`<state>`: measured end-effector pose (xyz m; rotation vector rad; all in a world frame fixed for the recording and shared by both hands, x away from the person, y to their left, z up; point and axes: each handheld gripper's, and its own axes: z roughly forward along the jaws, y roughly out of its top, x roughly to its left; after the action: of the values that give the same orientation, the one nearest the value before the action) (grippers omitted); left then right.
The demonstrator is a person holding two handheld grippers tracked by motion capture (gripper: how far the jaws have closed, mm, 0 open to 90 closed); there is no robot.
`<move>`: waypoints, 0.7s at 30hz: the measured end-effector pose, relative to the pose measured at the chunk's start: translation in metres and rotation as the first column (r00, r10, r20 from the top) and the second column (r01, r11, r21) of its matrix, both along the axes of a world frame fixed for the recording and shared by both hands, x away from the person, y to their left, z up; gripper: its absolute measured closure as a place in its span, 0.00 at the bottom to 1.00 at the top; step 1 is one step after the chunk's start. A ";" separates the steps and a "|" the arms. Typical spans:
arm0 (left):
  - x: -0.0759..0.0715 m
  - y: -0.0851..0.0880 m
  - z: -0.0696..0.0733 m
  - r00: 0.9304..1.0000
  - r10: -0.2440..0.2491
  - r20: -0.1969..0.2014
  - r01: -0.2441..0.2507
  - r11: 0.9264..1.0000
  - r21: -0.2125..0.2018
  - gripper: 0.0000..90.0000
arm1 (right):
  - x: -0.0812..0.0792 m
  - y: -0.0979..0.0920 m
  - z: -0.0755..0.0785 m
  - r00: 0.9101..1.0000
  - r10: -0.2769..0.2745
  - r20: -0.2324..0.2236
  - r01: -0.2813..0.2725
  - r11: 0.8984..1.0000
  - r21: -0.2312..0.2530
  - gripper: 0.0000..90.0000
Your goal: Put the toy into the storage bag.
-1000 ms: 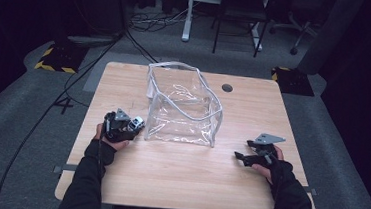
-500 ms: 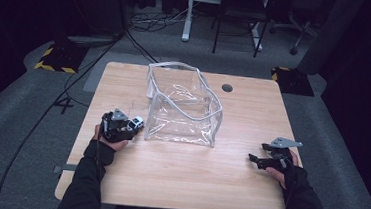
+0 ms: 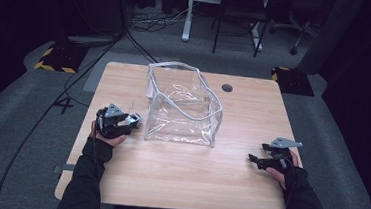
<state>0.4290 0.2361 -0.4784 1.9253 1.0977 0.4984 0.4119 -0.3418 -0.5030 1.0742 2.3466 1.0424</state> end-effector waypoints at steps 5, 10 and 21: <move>-0.001 -0.002 0.005 0.999 -0.023 0.024 0.022 1.000 0.018 0.54 | -0.001 0.000 0.000 1.000 -0.006 -0.001 0.006 1.000 -0.001 0.23; -0.001 -0.002 0.009 0.999 -0.011 0.037 0.011 1.000 -0.009 0.54 | -0.001 0.000 0.000 1.000 -0.006 -0.001 0.006 1.000 0.000 0.23; 0.003 0.008 0.023 0.998 0.021 0.063 -0.018 0.999 -0.040 0.54 | -0.001 0.000 0.000 1.000 -0.006 -0.001 0.006 1.000 0.000 0.23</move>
<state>0.4317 0.2439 -0.4552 1.8535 1.0788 0.5414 0.4106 -0.3419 -0.5030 1.0817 2.3427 1.0405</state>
